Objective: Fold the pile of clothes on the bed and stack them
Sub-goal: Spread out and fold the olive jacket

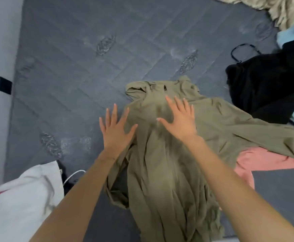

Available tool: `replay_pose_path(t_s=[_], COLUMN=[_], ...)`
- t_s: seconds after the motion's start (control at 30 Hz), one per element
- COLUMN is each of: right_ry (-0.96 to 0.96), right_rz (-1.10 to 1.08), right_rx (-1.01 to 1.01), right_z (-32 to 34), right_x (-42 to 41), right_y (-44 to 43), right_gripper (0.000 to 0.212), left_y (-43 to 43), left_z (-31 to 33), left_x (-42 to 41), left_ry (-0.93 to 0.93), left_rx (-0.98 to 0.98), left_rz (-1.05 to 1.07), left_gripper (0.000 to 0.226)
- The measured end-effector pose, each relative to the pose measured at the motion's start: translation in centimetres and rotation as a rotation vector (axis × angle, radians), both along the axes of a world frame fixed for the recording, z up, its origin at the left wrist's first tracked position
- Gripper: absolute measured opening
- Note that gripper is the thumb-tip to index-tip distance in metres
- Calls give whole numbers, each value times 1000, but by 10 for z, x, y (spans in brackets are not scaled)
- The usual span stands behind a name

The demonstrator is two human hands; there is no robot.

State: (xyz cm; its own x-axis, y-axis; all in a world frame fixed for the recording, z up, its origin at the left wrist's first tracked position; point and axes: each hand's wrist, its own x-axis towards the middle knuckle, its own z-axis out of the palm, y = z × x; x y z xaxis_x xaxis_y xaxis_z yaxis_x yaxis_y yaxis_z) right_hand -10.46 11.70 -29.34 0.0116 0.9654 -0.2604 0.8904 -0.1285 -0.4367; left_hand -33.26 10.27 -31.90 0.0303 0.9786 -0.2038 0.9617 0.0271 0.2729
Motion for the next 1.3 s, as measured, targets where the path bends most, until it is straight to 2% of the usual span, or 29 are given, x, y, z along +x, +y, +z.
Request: replay_pose_path(t_s=[0.2,0.37,0.47,0.6,0.7,0.77,0.83,0.9,0.97,1.07,1.17,1.23,1.3], right_ry=[-35,-15,-26,-64,-60,-39,10,62,108,254,407,465,436], right_rz=[157,321,436,612,718,756,736,684,627,508,376,265,255], right_rx=[-60,-125,-115,-58,-58,-71,-57,24,105,101,69,58,28], right_z=[-26,-57,-77,-98,-108,-111,-110,-105,-97,-82,-69,-63,-61], right_x=[-66,-103,-119,-140,-156,-165,-174,-183,-193,-211,-229,-236,-241], right_y=[4,2,2,3,4,5,8,13,21,39,53,58,59], right_gripper=[82,80,76,70,67,60,42,24,18,9,4,4,4], left_y=[-22,-45,-62,-79,-81,-81,-77,-68,-55,-33,-19,-16,-19], left_z=[-31,-67,-84,-98,-99,-95,-88,-81,-74,-64,-56,-54,-55], left_x=[-66,-97,-99,-93,-91,-92,-95,-101,-110,-128,-148,-163,-176], left_ry=[-12,-127,-211,-288,-386,-503,-600,-622,-654,-765,-867,-878,-851], left_rx=[-184,-367,-319,-155,-42,54,87,111,137,109,23,-124,-301], left_rz=[135,261,289,319,317,386,521,578,584,625,654,628,513], left_gripper=[63,52,37,13,6,8,12,13,13,15,21,21,23])
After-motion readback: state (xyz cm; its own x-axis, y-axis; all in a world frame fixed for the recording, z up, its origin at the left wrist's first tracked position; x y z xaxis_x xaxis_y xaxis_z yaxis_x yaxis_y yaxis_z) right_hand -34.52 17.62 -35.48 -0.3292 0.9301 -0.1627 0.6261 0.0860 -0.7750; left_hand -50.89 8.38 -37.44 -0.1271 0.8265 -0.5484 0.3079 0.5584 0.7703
